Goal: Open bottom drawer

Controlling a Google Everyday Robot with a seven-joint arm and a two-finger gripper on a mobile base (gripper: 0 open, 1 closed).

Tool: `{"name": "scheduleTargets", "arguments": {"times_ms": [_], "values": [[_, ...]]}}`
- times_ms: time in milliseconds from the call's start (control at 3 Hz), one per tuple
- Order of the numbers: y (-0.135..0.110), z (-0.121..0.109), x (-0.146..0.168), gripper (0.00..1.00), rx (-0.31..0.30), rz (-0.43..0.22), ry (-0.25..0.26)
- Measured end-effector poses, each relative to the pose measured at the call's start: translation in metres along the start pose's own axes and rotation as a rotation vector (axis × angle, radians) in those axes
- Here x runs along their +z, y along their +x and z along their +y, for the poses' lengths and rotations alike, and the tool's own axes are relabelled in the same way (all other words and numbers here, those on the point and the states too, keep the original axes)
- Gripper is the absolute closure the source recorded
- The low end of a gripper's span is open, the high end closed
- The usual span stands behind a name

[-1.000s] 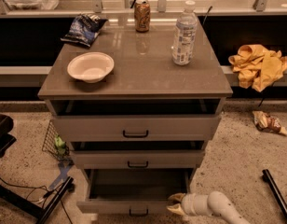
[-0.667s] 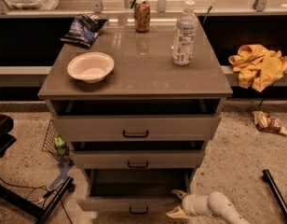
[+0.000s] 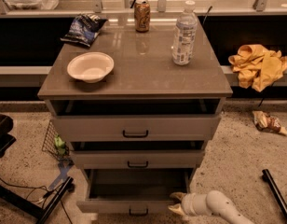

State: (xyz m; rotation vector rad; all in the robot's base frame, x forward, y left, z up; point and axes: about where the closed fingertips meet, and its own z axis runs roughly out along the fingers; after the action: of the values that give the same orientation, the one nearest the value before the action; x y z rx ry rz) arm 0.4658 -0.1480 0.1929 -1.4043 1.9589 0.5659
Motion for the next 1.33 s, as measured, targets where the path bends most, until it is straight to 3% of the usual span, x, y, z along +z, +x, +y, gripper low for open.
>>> {"name": "scheduleTargets", "arguments": {"times_ms": [333,667,1000,1333], "values": [[0.002,0.013,-0.007,0.99,-0.015,0.123,-0.040],[0.006,0.023,-0.021,1.00,-0.024,0.213,-0.059],[0.006,0.042,-0.034,1.00,0.040,0.228,-0.066],[0.006,0.044,-0.035,1.00,0.047,0.230,-0.066]]}}
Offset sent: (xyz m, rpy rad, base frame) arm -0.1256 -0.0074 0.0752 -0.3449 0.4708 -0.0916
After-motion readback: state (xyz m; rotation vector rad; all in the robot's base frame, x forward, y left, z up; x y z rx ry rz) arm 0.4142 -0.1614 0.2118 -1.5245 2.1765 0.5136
